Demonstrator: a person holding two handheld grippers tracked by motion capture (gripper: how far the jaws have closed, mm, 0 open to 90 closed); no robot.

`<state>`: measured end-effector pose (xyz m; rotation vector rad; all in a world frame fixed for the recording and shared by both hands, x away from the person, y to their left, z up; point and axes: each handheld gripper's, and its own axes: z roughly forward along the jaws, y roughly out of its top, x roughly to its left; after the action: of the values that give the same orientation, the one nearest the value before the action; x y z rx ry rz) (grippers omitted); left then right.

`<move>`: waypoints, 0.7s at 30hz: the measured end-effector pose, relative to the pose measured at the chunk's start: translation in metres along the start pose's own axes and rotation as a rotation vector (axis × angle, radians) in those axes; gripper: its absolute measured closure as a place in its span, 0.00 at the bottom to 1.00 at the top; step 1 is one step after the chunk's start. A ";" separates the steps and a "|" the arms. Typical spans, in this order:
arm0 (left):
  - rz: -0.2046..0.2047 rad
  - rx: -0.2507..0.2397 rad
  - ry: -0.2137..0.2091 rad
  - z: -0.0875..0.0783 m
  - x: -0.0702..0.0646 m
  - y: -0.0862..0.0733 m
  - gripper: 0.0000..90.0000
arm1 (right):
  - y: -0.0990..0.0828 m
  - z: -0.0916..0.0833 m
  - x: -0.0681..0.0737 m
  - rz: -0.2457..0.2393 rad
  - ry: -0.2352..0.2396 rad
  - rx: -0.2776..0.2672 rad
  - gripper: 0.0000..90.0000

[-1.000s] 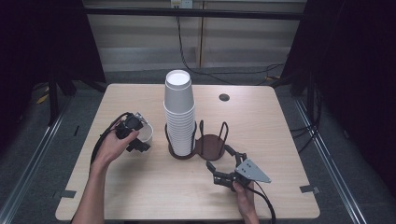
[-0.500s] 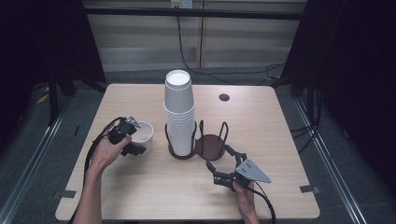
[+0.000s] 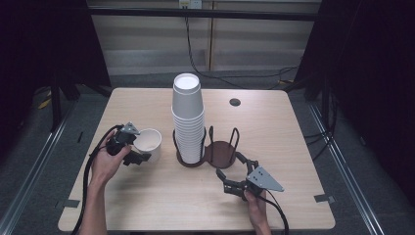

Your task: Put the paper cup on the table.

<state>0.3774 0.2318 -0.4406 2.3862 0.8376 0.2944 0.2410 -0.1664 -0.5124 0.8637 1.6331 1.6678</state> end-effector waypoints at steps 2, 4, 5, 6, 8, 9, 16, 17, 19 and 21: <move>-0.005 -0.022 0.008 -0.006 -0.001 0.000 0.18 | 0.000 0.000 0.000 0.001 -0.001 0.001 0.15; -0.015 -0.049 0.036 -0.012 -0.004 -0.002 0.18 | 0.000 0.000 0.000 0.001 -0.002 0.001 0.15; -0.016 -0.054 0.057 -0.016 -0.005 -0.002 0.18 | 0.000 0.000 0.000 0.002 -0.002 0.001 0.15; -0.021 -0.067 0.060 -0.018 -0.005 -0.002 0.18 | 0.000 0.000 0.000 0.002 -0.002 0.001 0.15; -0.040 -0.123 0.035 -0.022 -0.006 -0.004 0.18 | 0.000 0.000 0.000 0.000 0.000 -0.001 0.15; -0.048 -0.149 0.027 -0.024 -0.008 -0.005 0.18 | 0.000 0.000 0.000 0.002 0.000 -0.001 0.15; -0.119 -0.332 0.002 -0.041 -0.021 -0.014 0.18 | 0.000 -0.001 0.000 0.000 -0.004 -0.005 0.15; -0.124 -0.352 -0.001 -0.043 -0.023 -0.015 0.18 | 0.000 -0.001 0.000 0.001 -0.004 -0.003 0.15; -0.124 -0.376 0.000 -0.045 -0.027 -0.017 0.18 | 0.000 -0.001 0.000 0.001 -0.004 -0.003 0.15; -0.127 -0.403 0.002 -0.046 -0.029 -0.019 0.18 | 0.000 -0.001 0.000 0.001 -0.004 -0.003 0.15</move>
<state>0.3277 0.2463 -0.4154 1.9521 0.8374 0.3750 0.2402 -0.1666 -0.5124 0.8657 1.6270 1.6682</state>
